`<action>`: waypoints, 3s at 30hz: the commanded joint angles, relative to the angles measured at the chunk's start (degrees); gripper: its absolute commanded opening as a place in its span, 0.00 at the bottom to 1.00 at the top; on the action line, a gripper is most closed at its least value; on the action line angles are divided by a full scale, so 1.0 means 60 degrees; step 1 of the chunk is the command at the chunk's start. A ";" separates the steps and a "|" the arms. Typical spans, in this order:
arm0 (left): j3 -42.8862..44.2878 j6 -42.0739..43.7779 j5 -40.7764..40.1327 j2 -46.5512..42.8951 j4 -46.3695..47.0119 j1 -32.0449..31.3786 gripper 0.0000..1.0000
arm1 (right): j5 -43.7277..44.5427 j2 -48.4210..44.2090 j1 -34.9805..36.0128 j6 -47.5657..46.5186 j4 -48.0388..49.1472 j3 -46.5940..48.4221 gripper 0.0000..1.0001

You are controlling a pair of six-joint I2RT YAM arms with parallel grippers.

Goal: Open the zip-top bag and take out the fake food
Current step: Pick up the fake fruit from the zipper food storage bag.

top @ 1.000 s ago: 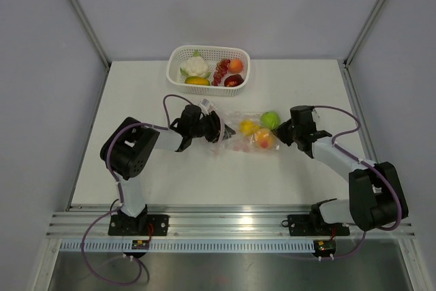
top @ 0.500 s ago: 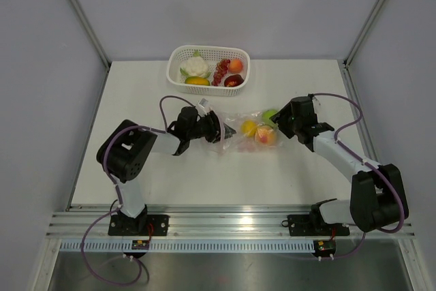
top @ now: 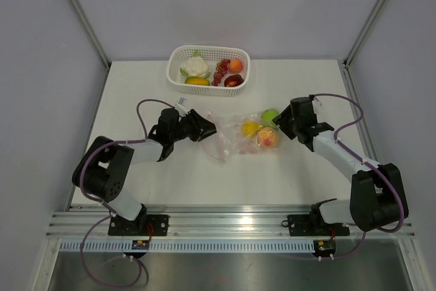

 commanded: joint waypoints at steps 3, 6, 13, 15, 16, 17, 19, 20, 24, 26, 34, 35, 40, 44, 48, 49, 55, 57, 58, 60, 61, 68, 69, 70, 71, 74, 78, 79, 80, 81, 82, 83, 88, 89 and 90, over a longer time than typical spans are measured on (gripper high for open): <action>-0.0603 0.0024 -0.0753 -0.1219 -0.0074 0.0386 0.37 | 0.0426 0.0058 0.0090 -0.0054 -0.0078 0.0361 0.56; -0.0692 0.0009 -0.0754 -0.1469 -0.0045 0.0445 0.40 | 0.0441 0.0058 0.0090 -0.0039 -0.0063 0.0346 0.56; -0.0824 -0.0079 -0.0695 -0.1616 0.0351 0.0460 0.49 | 0.0367 0.0117 0.0090 -0.0039 0.0010 0.0346 0.55; -0.0823 -0.0079 -0.0695 -0.1601 0.0307 0.0460 0.49 | 0.0353 0.0117 0.0090 -0.0054 -0.0019 0.0361 0.55; -0.0838 -0.0079 -0.0709 -0.1586 0.0322 0.0460 0.49 | 0.0353 0.0117 0.0090 -0.0069 -0.0034 0.0361 0.55; -0.0853 -0.0079 -0.0768 -0.1630 0.0336 0.0460 0.49 | 0.0353 0.0103 0.0090 -0.0069 -0.0019 0.0361 0.55; -0.0882 0.0008 -0.0783 -0.1747 0.0250 0.0460 0.46 | 0.0338 0.0102 0.0090 -0.0054 -0.0004 0.0346 0.55; -0.0839 0.0067 -0.0841 -0.1776 0.0046 0.0460 0.44 | 0.0353 0.0088 0.0090 -0.0054 -0.0004 0.0331 0.54; -0.1232 -0.0208 -0.1031 -0.1791 0.0465 0.0460 0.23 | 0.0411 0.0059 0.0090 -0.0025 -0.0048 0.0331 0.54; -0.1685 -0.0488 -0.1163 -0.1777 0.1286 0.0503 0.14 | 0.0426 0.0058 0.0090 -0.0010 -0.0034 0.0331 0.55; -0.1775 -0.0591 -0.1280 -0.1557 0.1491 0.0314 0.00 | 0.0338 0.0102 0.0090 0.0034 0.0039 0.0302 0.55; -0.1863 -0.0635 -0.1397 -0.1514 0.1566 0.0197 0.00 | 0.0353 0.0102 0.0090 0.0034 0.0040 0.0288 0.54; -0.1513 -0.0504 -0.1677 -0.0899 0.1508 -0.0287 0.00 | 0.0177 0.0176 0.0090 0.0063 0.0186 0.0258 0.54; -0.1263 -0.0898 -0.1194 0.0067 0.2210 -0.0375 0.00 | 0.0002 0.0190 0.0090 0.0063 0.0303 0.0214 0.54; -0.0489 -0.0607 -0.0973 0.0653 0.1570 -0.0375 0.00 | -0.0335 0.0161 0.0090 -0.0039 0.0596 0.0097 0.53; -0.0371 -0.0461 -0.0973 0.0713 0.1451 -0.0375 0.00 | -0.0394 0.0176 0.0090 -0.0054 0.0640 0.0097 0.53; 0.0698 -0.0225 -0.0550 0.1809 0.0776 -0.0419 0.12 | -0.0980 0.0541 0.0104 -0.0098 0.1006 0.0140 0.53; 0.0890 -0.0240 -0.0417 0.2045 0.0718 -0.0419 0.16 | -0.1024 0.0790 0.0163 -0.0156 0.0963 0.0258 0.53; 0.0948 -0.0211 -0.0388 0.2220 0.0674 -0.0434 0.17 | -0.1039 0.0907 0.0177 -0.0186 0.0904 0.0316 0.53; 0.1110 -0.0153 -0.0373 0.2310 0.0542 -0.0449 0.19 | -0.0995 0.1258 0.0250 -0.0200 0.0699 0.0565 0.53; 0.1154 -0.0065 -0.0445 0.2325 0.0484 -0.0463 0.20 | -0.0995 0.1361 0.0251 -0.0201 0.0670 0.0638 0.53; 0.1564 0.0507 -0.0709 0.2383 -0.0321 -0.0478 0.31 | -0.1024 0.2503 0.0397 -0.0391 0.0347 0.1429 0.53; 0.1608 0.0536 -0.0695 0.2354 -0.0294 -0.0478 0.32 | -0.0995 0.2606 0.0426 -0.0492 0.0289 0.1502 0.54; 0.1608 0.0565 -0.0651 0.2354 -0.0221 -0.0478 0.33 | -0.0980 0.2694 0.0485 -0.0508 0.0260 0.1648 0.54; 0.1608 0.0551 -0.0651 0.2369 -0.0206 -0.0478 0.34 | -0.1009 0.2884 0.0514 -0.0581 0.0245 0.1708 0.54; 0.1608 0.0609 -0.0578 0.2412 0.0057 -0.0478 0.37 | -0.1214 0.3279 0.0660 -0.0786 0.0230 0.2001 0.55; 0.1711 0.0624 -0.0490 0.2544 0.0073 -0.0492 0.40 | -0.1771 0.3617 0.0880 -0.1020 0.0405 0.2206 0.56; 0.1740 0.0639 -0.0490 0.2588 0.0087 -0.0492 0.41 | -0.1829 0.3662 0.0953 -0.1093 0.0435 0.2279 0.56; 0.1755 0.0653 -0.0490 0.2603 0.0174 -0.0478 0.41 | -0.1873 0.3691 0.1055 -0.1254 0.0464 0.2323 0.56; 0.1755 0.0653 -0.0533 0.2632 0.0219 -0.0478 0.42 | -0.1903 0.3720 0.1114 -0.1328 0.0450 0.2353 0.57; 0.1784 0.0697 -0.0519 0.2661 0.0248 -0.0478 0.42 | -0.1947 0.3735 0.1173 -0.1386 0.0421 0.2411 0.57; 0.1842 0.0726 -0.0519 0.2662 0.0234 -0.0478 0.43 | -0.2020 0.3721 0.1290 -0.1532 0.0435 0.2440 0.57; 0.1784 0.0698 -0.0416 0.2706 0.0496 -0.0390 0.43 | -0.2112 0.3283 0.1510 -0.1827 0.0275 0.2353 0.57; 0.1726 0.0683 -0.0417 0.2720 0.0512 -0.0375 0.43 | -0.1949 0.3136 0.1496 -0.1812 0.0259 0.2280 0.57; 0.1682 0.0639 -0.0460 0.2691 0.0541 -0.0361 0.43 | -0.1773 0.2990 0.1510 -0.1783 0.0245 0.2149 0.57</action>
